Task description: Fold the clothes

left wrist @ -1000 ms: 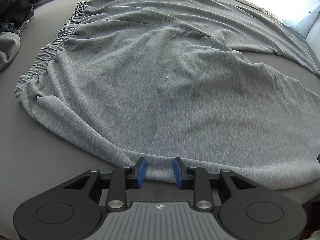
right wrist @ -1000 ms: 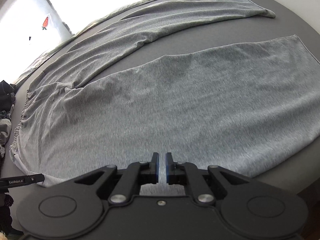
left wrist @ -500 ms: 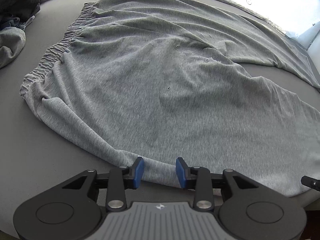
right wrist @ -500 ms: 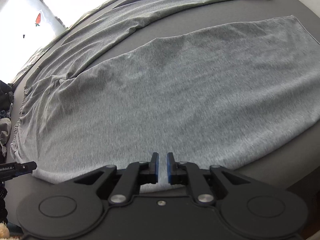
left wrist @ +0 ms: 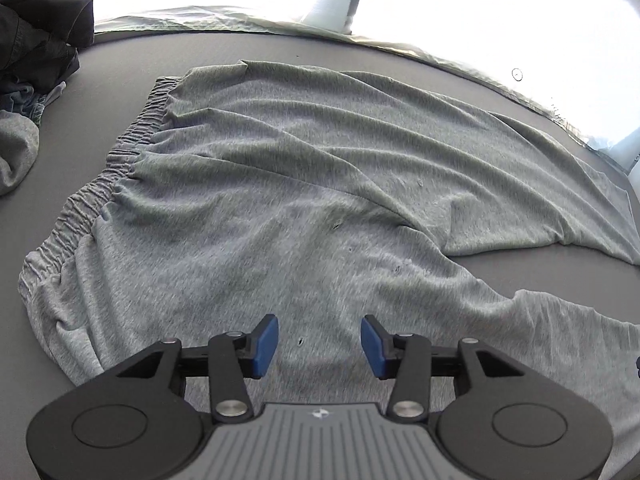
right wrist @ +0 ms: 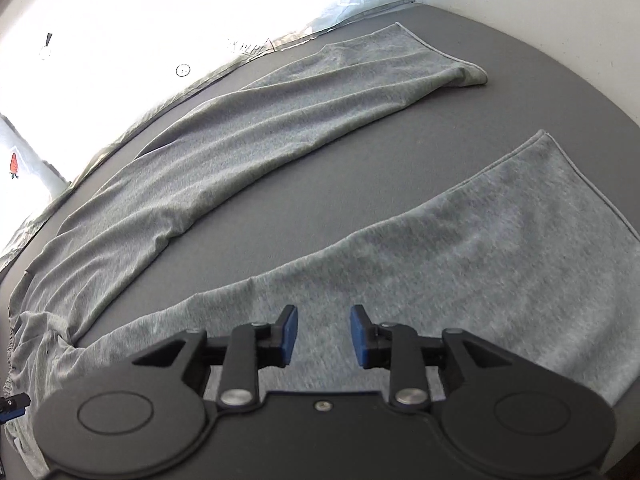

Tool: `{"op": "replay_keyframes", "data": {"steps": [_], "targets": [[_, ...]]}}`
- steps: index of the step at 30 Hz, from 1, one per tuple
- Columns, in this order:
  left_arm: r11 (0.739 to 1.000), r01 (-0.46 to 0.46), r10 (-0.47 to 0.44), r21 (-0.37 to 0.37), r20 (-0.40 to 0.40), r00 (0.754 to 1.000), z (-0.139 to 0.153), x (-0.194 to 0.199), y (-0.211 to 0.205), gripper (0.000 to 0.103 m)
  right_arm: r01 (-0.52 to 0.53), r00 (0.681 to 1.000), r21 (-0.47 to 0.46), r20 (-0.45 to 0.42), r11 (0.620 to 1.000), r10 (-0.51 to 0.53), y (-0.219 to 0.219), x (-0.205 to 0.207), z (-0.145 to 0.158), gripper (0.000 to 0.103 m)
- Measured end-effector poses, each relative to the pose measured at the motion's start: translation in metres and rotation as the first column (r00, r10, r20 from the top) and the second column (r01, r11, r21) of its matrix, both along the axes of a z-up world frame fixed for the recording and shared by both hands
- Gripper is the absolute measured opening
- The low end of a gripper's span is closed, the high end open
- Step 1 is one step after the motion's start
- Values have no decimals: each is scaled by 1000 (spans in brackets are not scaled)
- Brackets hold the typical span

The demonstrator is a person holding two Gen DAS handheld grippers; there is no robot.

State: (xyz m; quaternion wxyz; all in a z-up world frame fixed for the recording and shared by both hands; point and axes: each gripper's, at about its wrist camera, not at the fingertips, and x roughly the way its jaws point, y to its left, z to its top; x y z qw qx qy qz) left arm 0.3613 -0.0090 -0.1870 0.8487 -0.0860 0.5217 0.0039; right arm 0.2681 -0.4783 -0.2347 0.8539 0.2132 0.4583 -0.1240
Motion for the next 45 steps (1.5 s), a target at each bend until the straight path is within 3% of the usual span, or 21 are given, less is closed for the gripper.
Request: {"op": "replay_keyframes", "data": {"steps": [5,14,17,23,25,26,29,32,37,38,39,41,43,45], "targets": [[998,-61,61,5,-7,998,-6,71,-24,49,21,998,-107,67,994,-14,-56,70,2,32],[976,-154,160,151,-28,987,-36,206,-50,50,49,989,-241,150,969,-13,-197,237,-34,29],[970,-168,172,175,-10,985,-40,231,-51,54,62,984,-243,178,968,-18,-229,287,-47,44],[957,-221,224,185,7,975,-42,259,-47,61,17,985,-316,166,949,38,-252,346,-76,50],[954,-235,237,188,12,972,-43,265,-48,61,-25,982,-328,169,945,84,-251,352,-75,22],[952,-237,238,194,16,971,-43,266,-50,61,-43,981,-332,166,942,103,-250,354,-74,1],[948,-241,241,210,26,970,-44,269,-53,61,-47,981,-406,153,913,118,-247,358,-71,1],[947,-248,247,202,29,968,-45,268,-51,63,4,987,-430,145,903,64,-261,362,-70,1],[949,-268,267,168,25,963,-44,270,-44,67,55,990,-376,141,925,-1,-283,362,-65,2],[949,-262,262,173,26,965,-44,270,-45,67,52,992,-388,128,920,-2,-281,363,-63,10],[950,-255,254,179,26,967,-42,271,-46,66,55,993,-416,116,908,-8,-278,362,-59,25],[953,-242,241,184,26,970,-37,269,-48,66,91,991,-462,129,882,-34,-271,352,-43,38],[961,-231,226,154,54,973,-26,257,-49,66,138,981,-439,184,888,-61,-266,329,-20,41],[968,-218,210,126,72,975,-15,240,-49,66,168,969,-404,235,899,-76,-255,301,3,55]]}}
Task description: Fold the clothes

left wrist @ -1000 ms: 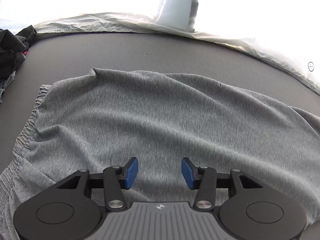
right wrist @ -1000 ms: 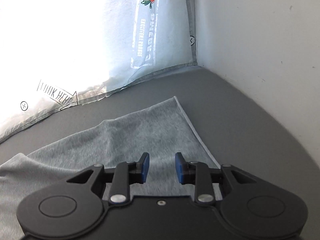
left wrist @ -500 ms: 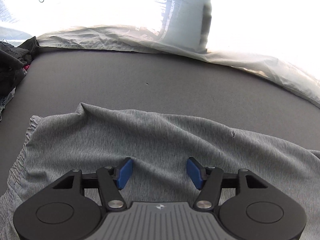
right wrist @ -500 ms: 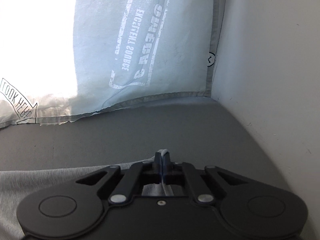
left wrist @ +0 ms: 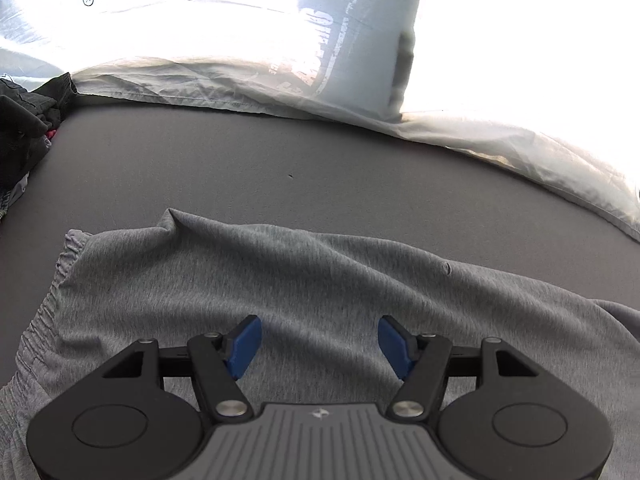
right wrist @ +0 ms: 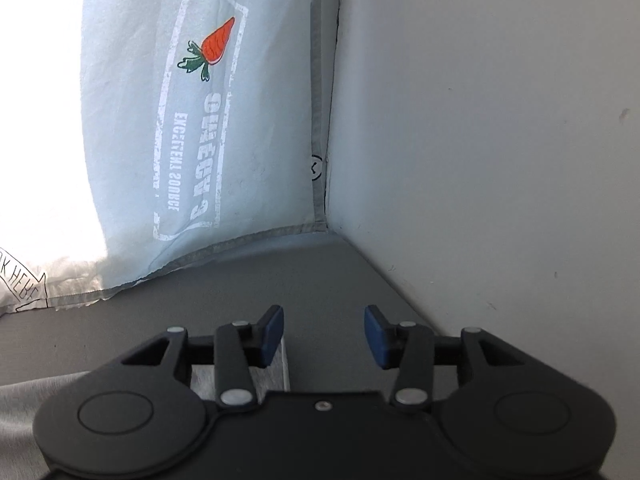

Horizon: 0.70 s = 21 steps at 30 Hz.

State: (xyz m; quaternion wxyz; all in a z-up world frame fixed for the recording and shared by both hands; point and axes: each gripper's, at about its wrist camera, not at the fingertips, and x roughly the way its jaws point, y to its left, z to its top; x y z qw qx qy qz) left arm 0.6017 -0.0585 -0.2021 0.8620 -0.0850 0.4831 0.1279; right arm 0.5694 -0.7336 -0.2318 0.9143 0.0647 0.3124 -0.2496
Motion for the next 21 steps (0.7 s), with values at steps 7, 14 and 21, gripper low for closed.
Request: {"op": "replay_keyframes", "data": {"steps": [7,14,21], "targets": [[996,82,-82,-26,-19,996,13,-97,-3,66,-85,996,53,11,995,85,86,-125,37,88],[989,116,-123,-95,-69,990,-5,-221,8,70,-44,994,419,108,907,-2,150,-259,14,101],[988,104,-117,-111,-121,986,-26,-304,13,70,1,988,617,118,787,-94,193,-364,-25,103]]}}
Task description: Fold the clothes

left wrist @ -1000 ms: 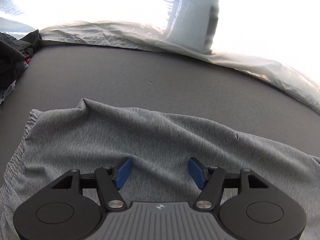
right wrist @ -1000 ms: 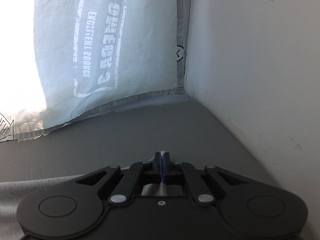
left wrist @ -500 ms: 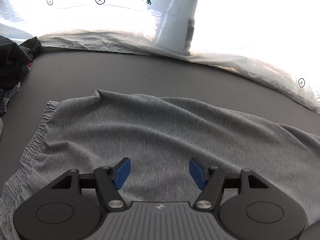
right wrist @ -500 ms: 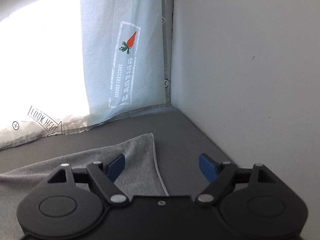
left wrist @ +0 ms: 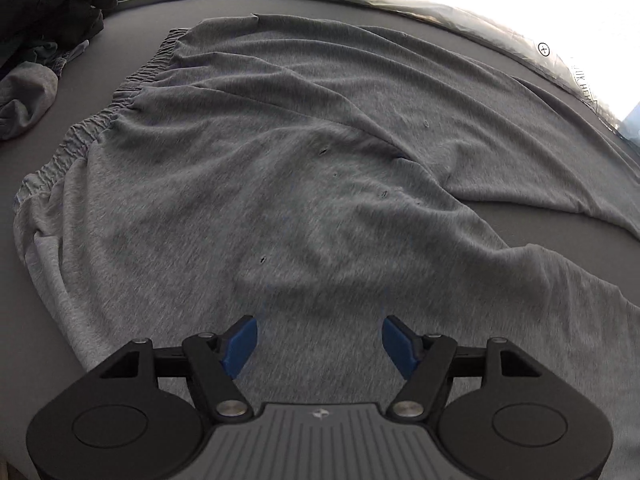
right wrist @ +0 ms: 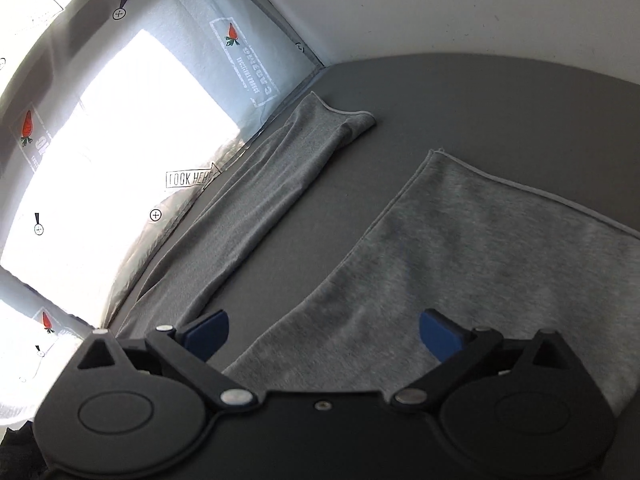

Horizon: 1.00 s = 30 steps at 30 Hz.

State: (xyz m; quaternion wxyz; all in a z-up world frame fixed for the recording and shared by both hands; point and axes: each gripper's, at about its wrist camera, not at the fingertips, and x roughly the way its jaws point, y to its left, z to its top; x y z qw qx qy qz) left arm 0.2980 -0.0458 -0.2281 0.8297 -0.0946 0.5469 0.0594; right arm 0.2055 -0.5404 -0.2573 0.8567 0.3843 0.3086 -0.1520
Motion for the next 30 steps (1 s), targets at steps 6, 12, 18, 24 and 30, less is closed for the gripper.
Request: {"op": "replay_keyframes", "data": {"steps": [6,12,18,24,30], "targets": [[999,-1,1,50,1,1000,-7,-35,-2,76,-20,999,-26,-31,999,19,13,-49,-4,103],[998,-30,29,60,12,1000,-8,-48,-4,77,58,998,-16,-1,998,-58,-8,-89,-4,103],[997,-49,48,67,18,999,-8,-56,-8,78,150,989,-20,19,988,-150,-34,-118,-6,100],[995,-59,58,76,15,998,-9,-60,-10,80,172,985,-53,-5,984,-173,-61,-121,-13,76],[995,-85,85,58,12,996,-8,-61,-7,81,211,973,-73,-83,975,-217,-77,-109,-18,52]]}}
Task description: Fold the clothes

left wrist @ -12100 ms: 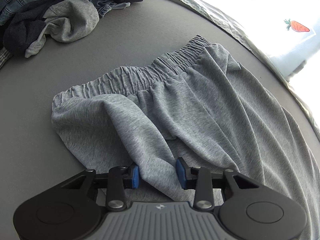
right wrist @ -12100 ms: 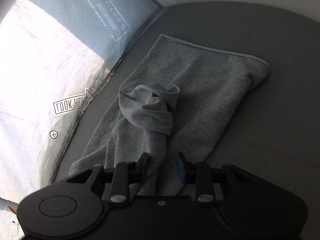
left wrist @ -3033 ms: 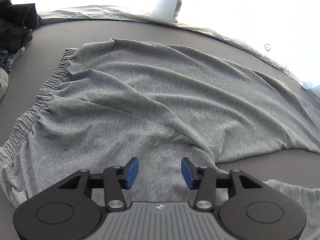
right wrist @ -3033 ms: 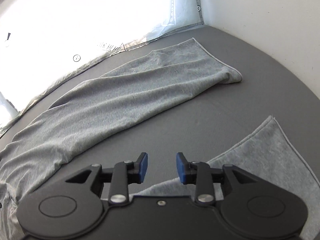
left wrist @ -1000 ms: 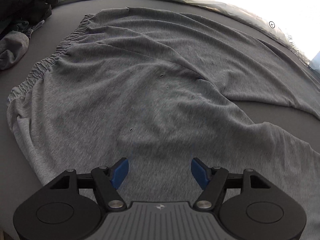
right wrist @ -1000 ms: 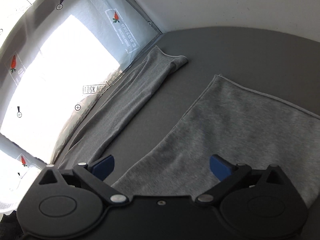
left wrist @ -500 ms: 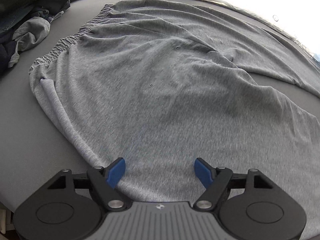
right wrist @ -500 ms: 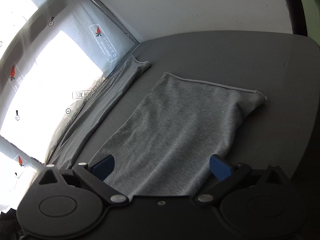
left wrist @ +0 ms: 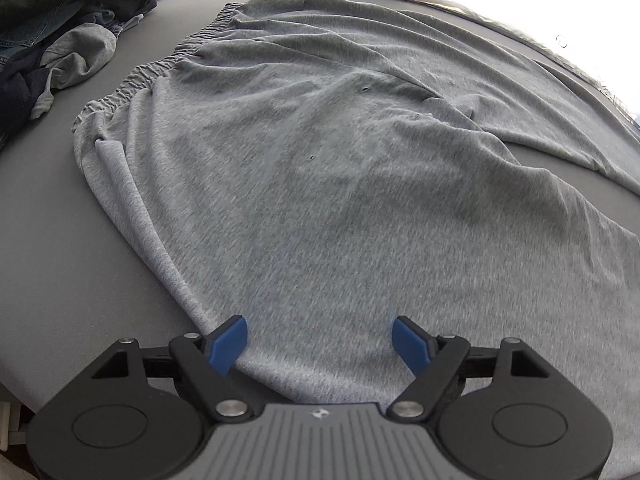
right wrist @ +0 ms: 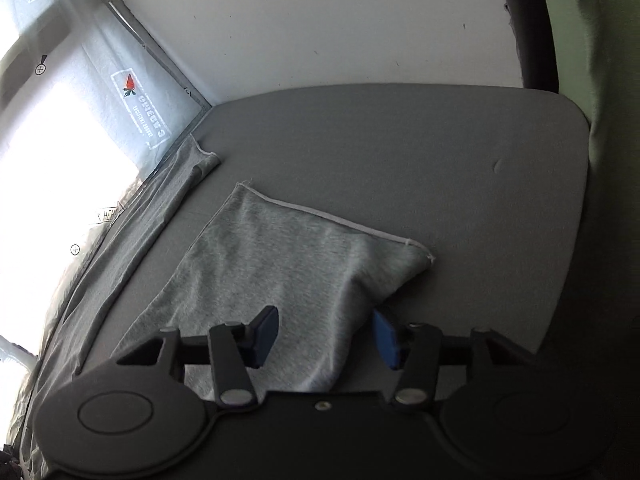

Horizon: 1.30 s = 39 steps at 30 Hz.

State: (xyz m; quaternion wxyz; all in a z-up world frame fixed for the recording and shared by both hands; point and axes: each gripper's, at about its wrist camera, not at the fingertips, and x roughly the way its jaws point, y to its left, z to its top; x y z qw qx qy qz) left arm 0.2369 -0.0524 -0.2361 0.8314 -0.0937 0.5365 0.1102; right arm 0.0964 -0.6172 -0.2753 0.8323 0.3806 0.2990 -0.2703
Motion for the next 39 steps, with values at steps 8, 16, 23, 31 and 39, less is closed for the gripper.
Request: {"op": "replay_keyframes", "data": {"steps": [8,16,23,31,39], "targets": [[992,-105,107,-72,22,994,5,-3,27,79,66,994,6,-84,998,-66,-6,0,-1,15],[956,-273,280,-105,60,958,11,-4,95,61,126,988,34,-91,991,-122,-9,-2,-4,4],[946,-323,324,-30,63,944,9,11,143,53,196,977,27,-90,980,-193,-3,0,-5,4],[936,-351,353,-30,62,934,1,32,182,53,257,961,-3,-106,966,-256,6,4,-4,4],[910,-401,414,-111,145,899,5,40,192,3,283,959,15,-39,959,-282,7,5,6,1]]}}
